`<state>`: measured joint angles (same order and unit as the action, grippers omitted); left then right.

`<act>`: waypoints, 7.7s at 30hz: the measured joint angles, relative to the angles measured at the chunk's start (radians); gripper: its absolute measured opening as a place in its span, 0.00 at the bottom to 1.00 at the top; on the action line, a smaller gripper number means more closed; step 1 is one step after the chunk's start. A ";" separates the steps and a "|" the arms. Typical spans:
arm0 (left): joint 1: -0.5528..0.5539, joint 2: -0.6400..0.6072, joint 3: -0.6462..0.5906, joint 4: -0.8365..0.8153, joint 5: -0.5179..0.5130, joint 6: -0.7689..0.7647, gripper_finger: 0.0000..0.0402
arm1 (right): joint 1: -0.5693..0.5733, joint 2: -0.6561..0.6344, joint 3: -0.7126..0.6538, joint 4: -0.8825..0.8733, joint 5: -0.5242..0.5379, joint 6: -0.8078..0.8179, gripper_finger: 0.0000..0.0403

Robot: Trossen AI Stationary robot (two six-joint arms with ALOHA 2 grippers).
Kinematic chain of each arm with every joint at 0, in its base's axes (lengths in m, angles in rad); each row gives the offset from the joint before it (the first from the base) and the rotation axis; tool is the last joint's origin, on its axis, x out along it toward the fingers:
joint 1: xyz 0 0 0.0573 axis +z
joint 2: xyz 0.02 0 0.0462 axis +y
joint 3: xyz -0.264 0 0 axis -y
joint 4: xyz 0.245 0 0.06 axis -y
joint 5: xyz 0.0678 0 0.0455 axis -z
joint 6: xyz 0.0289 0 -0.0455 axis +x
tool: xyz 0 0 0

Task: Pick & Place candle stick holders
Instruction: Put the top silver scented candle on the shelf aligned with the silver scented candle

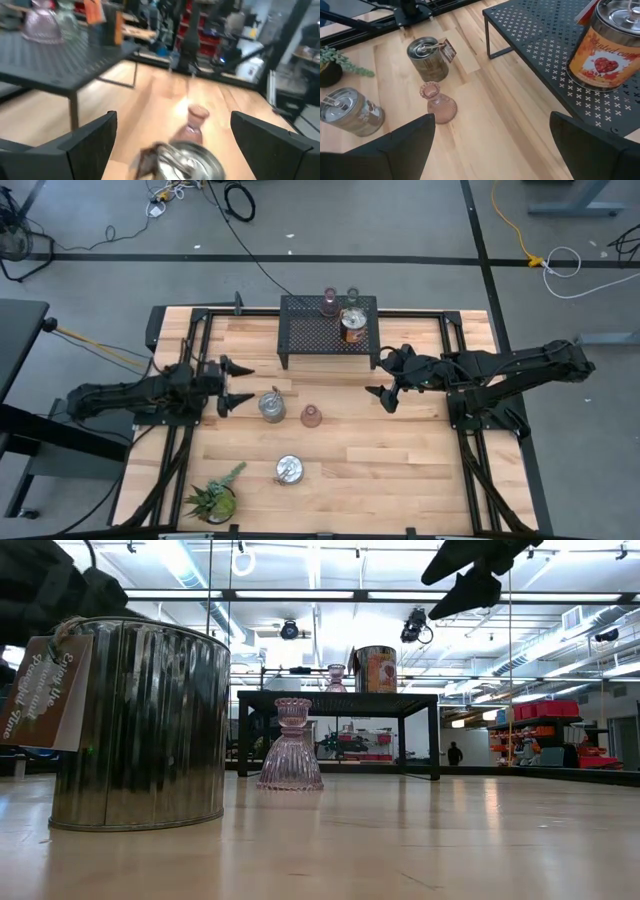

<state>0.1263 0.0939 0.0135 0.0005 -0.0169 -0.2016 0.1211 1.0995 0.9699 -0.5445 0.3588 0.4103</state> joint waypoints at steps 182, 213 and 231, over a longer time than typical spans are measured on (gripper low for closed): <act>0.277 1.225 0.823 0.191 -0.024 0.197 0.90 | 0.021 0.001 0.000 0.044 0.071 -0.085 0.97; 0.276 1.543 1.103 0.080 -0.105 0.179 0.90 | 0.021 0.001 0.000 0.043 0.068 -0.124 0.97; 0.274 1.544 1.102 0.077 -0.068 0.135 0.89 | 0.021 0.001 0.000 0.043 0.068 -0.121 0.97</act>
<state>0.4004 1.6382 1.1160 0.0772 -0.0850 -0.0666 0.1421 1.1004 0.9699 -0.5014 0.4271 0.2897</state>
